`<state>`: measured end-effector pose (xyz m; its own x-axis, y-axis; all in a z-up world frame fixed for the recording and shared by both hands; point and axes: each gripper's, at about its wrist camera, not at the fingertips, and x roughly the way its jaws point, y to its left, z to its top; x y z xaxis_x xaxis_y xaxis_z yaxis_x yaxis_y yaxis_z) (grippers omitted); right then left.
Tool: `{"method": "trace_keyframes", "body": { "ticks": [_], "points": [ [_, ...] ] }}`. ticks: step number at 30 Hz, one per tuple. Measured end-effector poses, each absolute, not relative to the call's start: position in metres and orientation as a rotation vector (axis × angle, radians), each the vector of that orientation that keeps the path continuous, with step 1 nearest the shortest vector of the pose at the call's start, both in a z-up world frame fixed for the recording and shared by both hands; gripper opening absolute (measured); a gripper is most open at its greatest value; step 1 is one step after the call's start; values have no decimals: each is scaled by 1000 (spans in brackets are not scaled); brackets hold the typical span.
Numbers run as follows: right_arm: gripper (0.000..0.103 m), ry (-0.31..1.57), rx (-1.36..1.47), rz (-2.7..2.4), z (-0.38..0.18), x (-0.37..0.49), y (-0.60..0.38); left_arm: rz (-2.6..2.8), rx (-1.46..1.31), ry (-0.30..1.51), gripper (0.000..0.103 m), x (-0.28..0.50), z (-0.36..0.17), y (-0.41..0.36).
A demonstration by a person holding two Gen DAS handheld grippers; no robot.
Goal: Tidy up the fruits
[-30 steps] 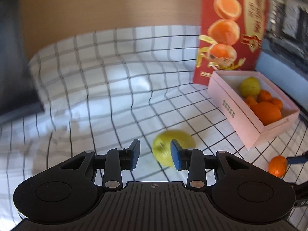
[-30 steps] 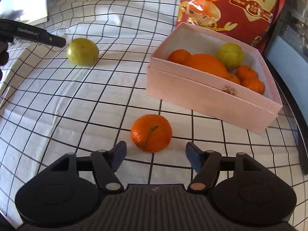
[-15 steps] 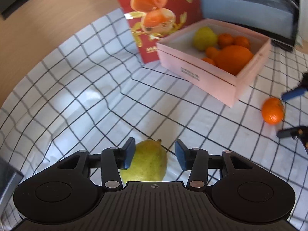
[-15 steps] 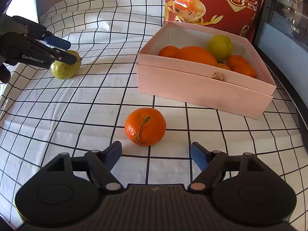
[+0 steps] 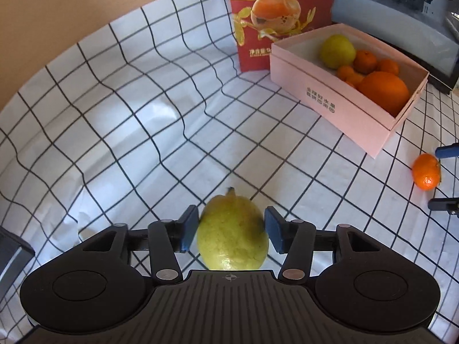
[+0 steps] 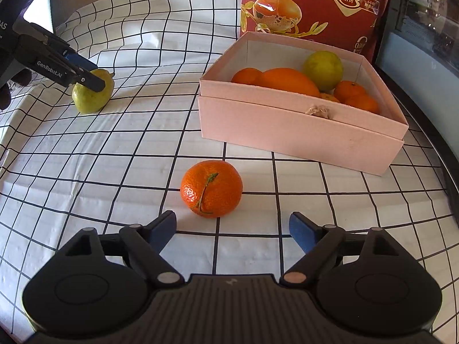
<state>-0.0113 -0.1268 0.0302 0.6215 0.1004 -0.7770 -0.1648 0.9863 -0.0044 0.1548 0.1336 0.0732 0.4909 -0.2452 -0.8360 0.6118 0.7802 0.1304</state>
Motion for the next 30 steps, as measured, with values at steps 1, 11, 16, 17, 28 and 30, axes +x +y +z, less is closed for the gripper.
{"method": "trace_keyframes", "body": {
  "ticks": [1, 11, 16, 17, 28, 30],
  "points": [
    [87, 887, -77, 152, 30, -11, -127, -539, 453, 932, 59, 155, 73, 134],
    [90, 887, -72, 142, 29, -11, -126, -501, 433, 1000, 69, 165, 58, 148],
    [91, 888, -70, 138, 29, -10, -126, -481, 423, 1020, 70, 172, 53, 151],
    [91, 886, -70, 137, 29, -10, -125, -480, 412, 1026, 69, 174, 52, 152],
    [101, 841, -45, 101, 22, -15, -130, -471, 253, 1071, 68, 177, 44, 175],
    [103, 839, -44, 99, 22, -14, -130, -460, 135, 1081, 68, 184, 45, 184]
  ]
}}
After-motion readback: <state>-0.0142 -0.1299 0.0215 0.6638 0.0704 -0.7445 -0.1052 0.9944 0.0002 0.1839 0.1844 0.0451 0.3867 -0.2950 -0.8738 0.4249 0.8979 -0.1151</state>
